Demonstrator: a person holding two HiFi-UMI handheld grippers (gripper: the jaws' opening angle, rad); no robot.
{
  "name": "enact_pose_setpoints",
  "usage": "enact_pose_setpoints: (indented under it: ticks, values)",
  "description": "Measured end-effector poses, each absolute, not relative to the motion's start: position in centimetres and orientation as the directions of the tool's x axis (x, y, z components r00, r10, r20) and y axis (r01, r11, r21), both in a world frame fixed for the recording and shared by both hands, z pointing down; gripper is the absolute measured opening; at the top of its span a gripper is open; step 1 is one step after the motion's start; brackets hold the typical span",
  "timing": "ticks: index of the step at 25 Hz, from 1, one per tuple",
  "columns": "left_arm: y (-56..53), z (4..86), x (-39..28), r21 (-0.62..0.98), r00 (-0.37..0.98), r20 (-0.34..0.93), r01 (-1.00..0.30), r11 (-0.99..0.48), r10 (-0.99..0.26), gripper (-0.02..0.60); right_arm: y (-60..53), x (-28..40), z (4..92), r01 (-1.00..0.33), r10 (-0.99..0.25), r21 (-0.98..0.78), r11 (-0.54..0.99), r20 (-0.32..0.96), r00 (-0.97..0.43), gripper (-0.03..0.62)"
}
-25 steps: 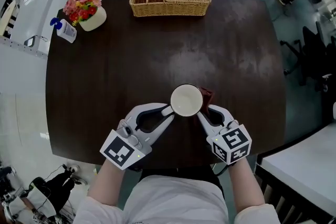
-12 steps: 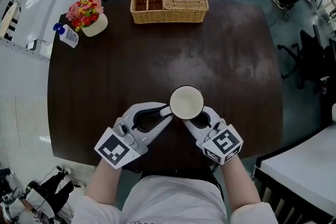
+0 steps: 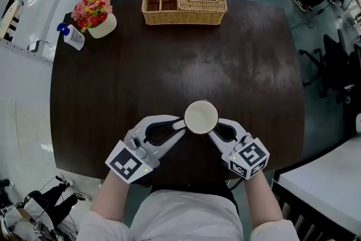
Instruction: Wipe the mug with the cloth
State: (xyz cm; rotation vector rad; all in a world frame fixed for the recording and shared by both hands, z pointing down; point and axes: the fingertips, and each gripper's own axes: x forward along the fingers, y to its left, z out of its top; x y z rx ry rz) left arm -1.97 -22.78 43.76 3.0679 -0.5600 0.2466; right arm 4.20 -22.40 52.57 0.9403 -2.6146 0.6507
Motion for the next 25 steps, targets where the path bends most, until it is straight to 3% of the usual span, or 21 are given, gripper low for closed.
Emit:
enact_pose_setpoints:
  ticks: [9,14,25]
  values:
    - [-22.9,48.8,-2.5,-0.059,0.912,0.209,-0.349,-0.935,-0.354,0.066,-25.0,9.0,54.4,-0.833,-0.669,-0.16,0.53,0.524,-0.527,0.08]
    - [-22.7,52.4,-2.9,-0.052,0.905,0.263,-0.331,-0.942,-0.333,0.063,-25.1,8.4,55.2,-0.833,-0.67,-0.11,0.542,0.543,-0.507,0.08]
    - [-22.7,53.9,-4.4,-0.07,0.919,0.254,-0.294,-0.953,-0.302,0.064,-24.7,6.6,56.2,-0.82,-0.648,-0.132,0.557,0.548,-0.528,0.08]
